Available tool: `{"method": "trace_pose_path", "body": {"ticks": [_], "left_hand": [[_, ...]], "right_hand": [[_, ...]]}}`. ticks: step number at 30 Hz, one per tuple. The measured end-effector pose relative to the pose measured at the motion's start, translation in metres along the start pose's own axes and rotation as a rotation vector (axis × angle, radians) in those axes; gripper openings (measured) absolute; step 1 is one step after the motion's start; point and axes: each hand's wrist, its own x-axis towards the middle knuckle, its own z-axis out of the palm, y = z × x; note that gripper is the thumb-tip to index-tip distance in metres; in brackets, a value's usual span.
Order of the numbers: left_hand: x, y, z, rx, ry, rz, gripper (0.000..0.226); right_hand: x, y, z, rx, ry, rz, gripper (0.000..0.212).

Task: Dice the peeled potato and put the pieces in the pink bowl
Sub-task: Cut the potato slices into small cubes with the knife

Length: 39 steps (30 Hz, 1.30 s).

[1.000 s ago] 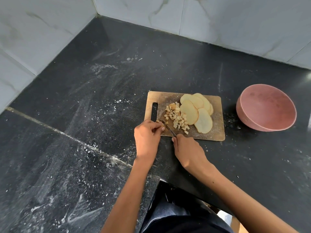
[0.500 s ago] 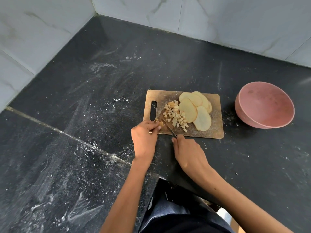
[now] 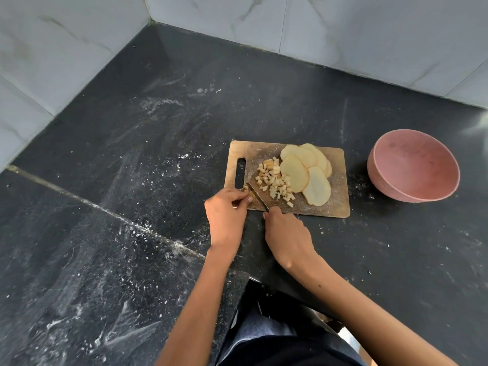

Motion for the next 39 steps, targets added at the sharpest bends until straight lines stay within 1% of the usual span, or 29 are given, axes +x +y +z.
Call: {"method": "trace_pose_path", "body": {"ticks": [4, 9, 15, 18, 22, 27, 34, 39], "left_hand": [[-0.001, 0.001, 0.0, 0.0, -0.005, 0.002, 0.012], [0.0, 0.003, -0.001, 0.007, -0.017, -0.003, 0.012], [-0.003, 0.003, 0.0, -0.006, -0.001, -0.027, 0.012], [-0.004, 0.005, 0.0, -0.019, -0.007, -0.047, 0.014], [-0.005, 0.007, -0.002, -0.03, -0.006, -0.073, 0.017], [-0.002, 0.01, -0.006, -0.033, -0.032, -0.14, 0.017], [0.0, 0.012, -0.007, -0.033, -0.051, -0.188, 0.016], [-0.002, 0.014, -0.007, -0.044, -0.052, -0.188, 0.014]], "right_hand": [[-0.01, 0.007, 0.005, -0.034, -0.027, 0.034, 0.031], [-0.007, 0.008, 0.006, -0.012, -0.043, 0.053, 0.032], [-0.018, 0.018, 0.006, -0.013, -0.035, 0.057, 0.029], [-0.013, 0.025, 0.0, 0.021, -0.003, 0.08, 0.032], [-0.014, 0.015, -0.003, 0.061, 0.026, 0.013, 0.034], [-0.011, 0.005, -0.001, 0.06, 0.005, -0.026, 0.033], [-0.004, -0.001, 0.006, 0.01, 0.021, -0.025, 0.032], [-0.018, 0.01, 0.014, -0.053, -0.023, 0.018, 0.027]]}}
